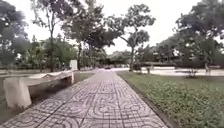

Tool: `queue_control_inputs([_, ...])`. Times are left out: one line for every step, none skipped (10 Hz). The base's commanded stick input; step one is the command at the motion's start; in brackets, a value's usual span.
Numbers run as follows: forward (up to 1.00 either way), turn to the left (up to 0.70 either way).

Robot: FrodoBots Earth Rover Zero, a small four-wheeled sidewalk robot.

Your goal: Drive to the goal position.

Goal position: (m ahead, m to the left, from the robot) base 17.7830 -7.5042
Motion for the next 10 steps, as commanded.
queue_control_inputs([1.00, 0.00])
queue_control_inputs([1.00, 0.00])
queue_control_inputs([1.00, 0.00])
queue_control_inputs([1.00, 0.00])
queue_control_inputs([1.00, 0.00])
queue_control_inputs([1.00, 0.00])
queue_control_inputs([1.00, 0.00])
queue_control_inputs([1.00, 0.00])
queue_control_inputs([1.00, 0.00])
queue_control_inputs([1.00, 0.00])
